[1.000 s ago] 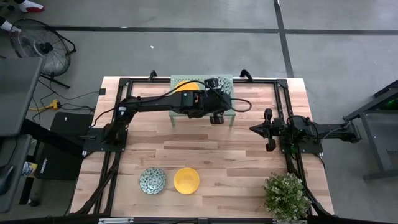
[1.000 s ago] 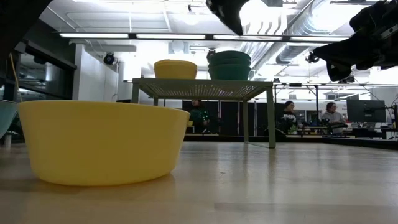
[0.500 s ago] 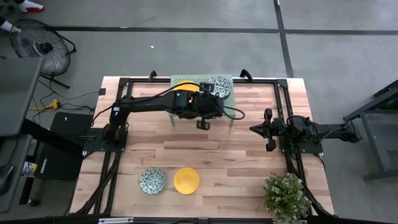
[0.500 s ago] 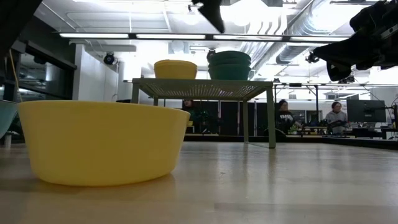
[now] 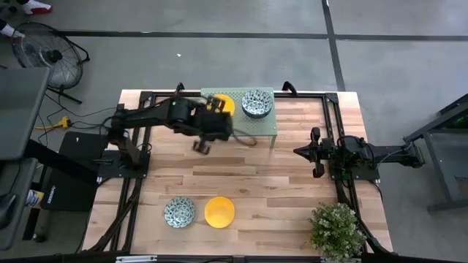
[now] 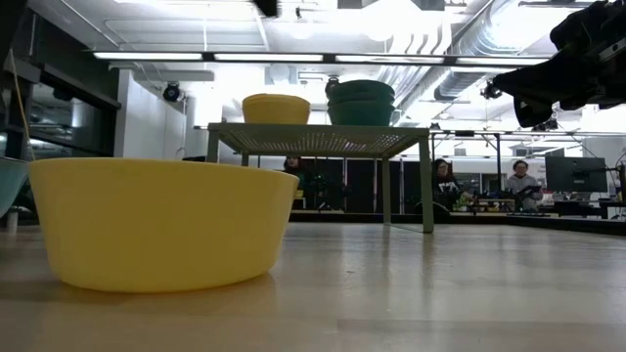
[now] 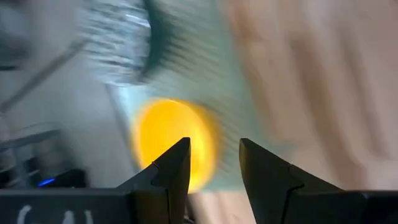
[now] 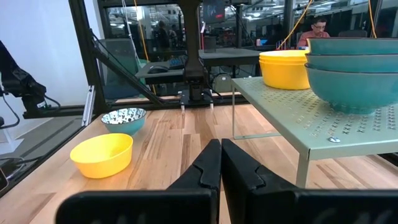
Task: Pick & Place Mini bowls
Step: Stack the blue patterned bowl on the stacked blue patterned bowls on the shelf
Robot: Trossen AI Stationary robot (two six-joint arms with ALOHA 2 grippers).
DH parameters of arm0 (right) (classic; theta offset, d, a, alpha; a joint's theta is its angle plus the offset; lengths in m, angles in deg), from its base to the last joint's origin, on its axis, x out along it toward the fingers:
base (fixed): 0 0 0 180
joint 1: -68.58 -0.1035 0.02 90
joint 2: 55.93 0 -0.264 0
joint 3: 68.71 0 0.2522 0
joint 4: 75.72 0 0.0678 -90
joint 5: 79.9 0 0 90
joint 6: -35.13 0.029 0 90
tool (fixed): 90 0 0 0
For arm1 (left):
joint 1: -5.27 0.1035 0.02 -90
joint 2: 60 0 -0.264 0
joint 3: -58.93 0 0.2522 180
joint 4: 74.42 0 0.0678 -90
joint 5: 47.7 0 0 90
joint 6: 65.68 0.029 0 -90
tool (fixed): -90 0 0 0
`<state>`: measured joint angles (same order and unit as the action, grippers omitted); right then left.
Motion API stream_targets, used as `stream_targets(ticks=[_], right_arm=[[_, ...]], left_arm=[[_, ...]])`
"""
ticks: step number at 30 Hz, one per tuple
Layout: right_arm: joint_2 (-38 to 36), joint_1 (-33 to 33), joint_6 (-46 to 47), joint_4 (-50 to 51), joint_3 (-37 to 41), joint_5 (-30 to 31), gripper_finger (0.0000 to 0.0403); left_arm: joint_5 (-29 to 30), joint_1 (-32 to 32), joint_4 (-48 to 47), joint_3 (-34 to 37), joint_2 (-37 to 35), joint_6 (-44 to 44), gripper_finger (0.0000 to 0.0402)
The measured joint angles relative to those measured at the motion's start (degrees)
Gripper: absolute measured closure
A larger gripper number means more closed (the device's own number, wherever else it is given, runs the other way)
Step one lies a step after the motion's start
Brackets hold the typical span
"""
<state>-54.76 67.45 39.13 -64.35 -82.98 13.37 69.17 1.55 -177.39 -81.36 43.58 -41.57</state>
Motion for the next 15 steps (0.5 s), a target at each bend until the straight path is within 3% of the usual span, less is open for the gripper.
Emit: stream_targets(ticks=[2,9,15], right_arm=[[0.0,0.0,0.0,0.0,0.0,0.0,0.0402],[0.3,0.0,0.0,0.0,0.0,0.0,0.0402],[0.4,0.0,0.0,0.0,0.0,0.0,0.0402]], left_arm=[[-3.8,-1.3,-1.3,5.0,-4.7,0.1,0.0268],[-7.1,-6.9,2.0,27.1,-19.3,-3.5,0.0268],[-14.0,-15.2,1.7,44.7,-33.7,-16.0,0.0268]])
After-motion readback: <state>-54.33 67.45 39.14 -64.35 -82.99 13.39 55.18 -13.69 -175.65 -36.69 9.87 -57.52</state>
